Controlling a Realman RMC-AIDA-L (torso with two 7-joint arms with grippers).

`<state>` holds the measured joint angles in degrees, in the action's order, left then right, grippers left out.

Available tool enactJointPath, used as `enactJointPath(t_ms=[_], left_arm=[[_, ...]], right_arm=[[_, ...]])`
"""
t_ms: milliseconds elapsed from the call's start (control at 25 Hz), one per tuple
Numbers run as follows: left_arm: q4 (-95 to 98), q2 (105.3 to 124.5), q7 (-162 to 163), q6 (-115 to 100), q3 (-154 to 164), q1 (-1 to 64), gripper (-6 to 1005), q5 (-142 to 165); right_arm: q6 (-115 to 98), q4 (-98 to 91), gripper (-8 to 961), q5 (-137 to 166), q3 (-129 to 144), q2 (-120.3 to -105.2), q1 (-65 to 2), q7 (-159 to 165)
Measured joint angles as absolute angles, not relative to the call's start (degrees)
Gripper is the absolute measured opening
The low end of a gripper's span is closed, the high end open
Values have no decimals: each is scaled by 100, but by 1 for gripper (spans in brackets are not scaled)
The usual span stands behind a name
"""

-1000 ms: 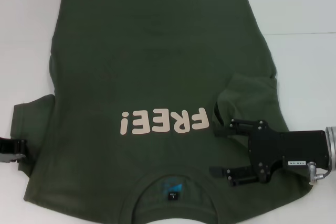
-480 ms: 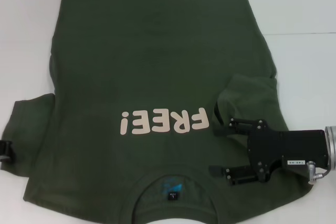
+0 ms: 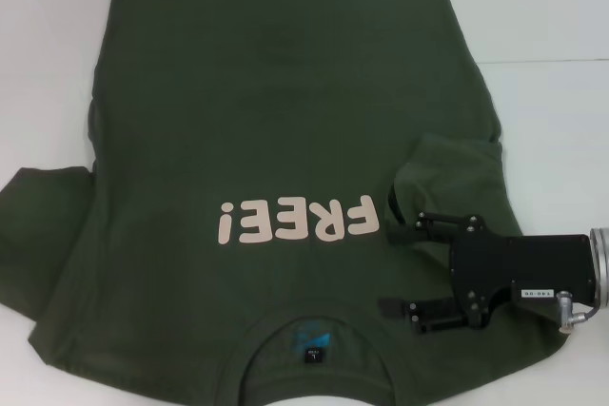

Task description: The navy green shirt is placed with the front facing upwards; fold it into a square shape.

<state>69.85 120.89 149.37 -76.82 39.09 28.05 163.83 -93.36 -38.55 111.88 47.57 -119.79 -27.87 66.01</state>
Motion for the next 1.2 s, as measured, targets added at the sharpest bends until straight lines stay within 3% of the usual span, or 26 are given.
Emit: enactJointPath(t_ms=[920, 1200], left_arm=[[6926, 12099, 14837, -6948, 3595, 2729, 38, 16382], [6951, 12158, 14853, -7720, 3767, 3092, 38, 16209]], right_arm=[[-9289, -3786, 917, 11179, 4754, -11997, -2841, 6601], [-9289, -3788, 917, 11175, 4755, -11991, -2849, 6600]])
